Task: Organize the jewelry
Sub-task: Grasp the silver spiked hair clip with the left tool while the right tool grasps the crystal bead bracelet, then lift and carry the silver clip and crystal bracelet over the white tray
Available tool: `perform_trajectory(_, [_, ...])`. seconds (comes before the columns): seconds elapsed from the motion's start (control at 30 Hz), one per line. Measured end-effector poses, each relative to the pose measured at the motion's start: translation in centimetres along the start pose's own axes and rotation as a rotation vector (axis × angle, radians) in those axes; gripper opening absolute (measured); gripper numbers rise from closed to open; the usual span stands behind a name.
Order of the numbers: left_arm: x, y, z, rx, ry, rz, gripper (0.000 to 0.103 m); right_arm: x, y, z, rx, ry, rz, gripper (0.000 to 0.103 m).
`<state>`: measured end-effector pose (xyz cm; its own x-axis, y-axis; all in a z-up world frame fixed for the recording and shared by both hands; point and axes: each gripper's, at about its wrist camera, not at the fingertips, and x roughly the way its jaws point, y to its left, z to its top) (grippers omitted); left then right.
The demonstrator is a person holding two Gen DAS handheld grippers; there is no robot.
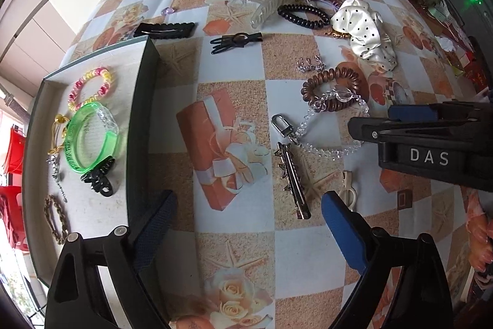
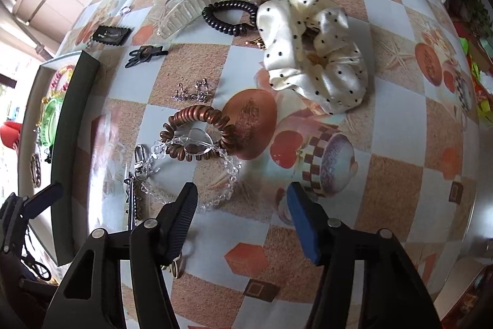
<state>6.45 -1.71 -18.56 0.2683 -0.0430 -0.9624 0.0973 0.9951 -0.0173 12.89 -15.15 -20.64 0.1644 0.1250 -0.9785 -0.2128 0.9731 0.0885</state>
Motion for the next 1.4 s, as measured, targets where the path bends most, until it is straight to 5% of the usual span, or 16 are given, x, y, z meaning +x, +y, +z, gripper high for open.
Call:
perform_trajectory(0.43, [2.6,-1.3,0.3,0.035,0.032,-0.003,0.08,0.8,2.9,1.4,-0.129,-0.048,-0.103,0.048])
perform_trajectory(0.6, [2.4,-2.2,0.6,0.067,0.024,-0.025,0.063,0.8,3.0,1.0,-0.136,-0.056,-0.097,0.029])
perform_trajectory(0.73, [2.0,-2.9,0.6,0.096,0.019,-0.047,0.034,0.6,2.9,0.7,-0.12,-0.051,-0.082,0.007])
perform_trajectory(0.77, [2.0,-3.0,0.7,0.1,0.02,-0.053,0.023,0.5,2.8,0.7,-0.107,-0.05,-0.072,0.007])
perform_trajectory(0.87, [1.7,-3.4,0.8,0.089,0.024,-0.084,0.016,0.0,1.9,0.2,-0.063,-0.051,-0.033,0.006])
perform_trajectory(1.13, [-0.8,-2.4,0.5,0.062,-0.008,-0.143,0.016,-2.1,0.2,-0.9,0.063,-0.074,0.086,0.006])
perform_trajectory(1.2, [-1.5,-2.1,0.5,0.053,-0.012,-0.157,0.003,-2.9,0.0,-1.2,0.085,-0.08,0.106,0.006])
perform_trajectory(1.4, [-3.6,-0.4,-0.1,0.046,-0.038,-0.18,0.003,-5.0,-0.1,-1.6,0.109,-0.1,0.132,0.005])
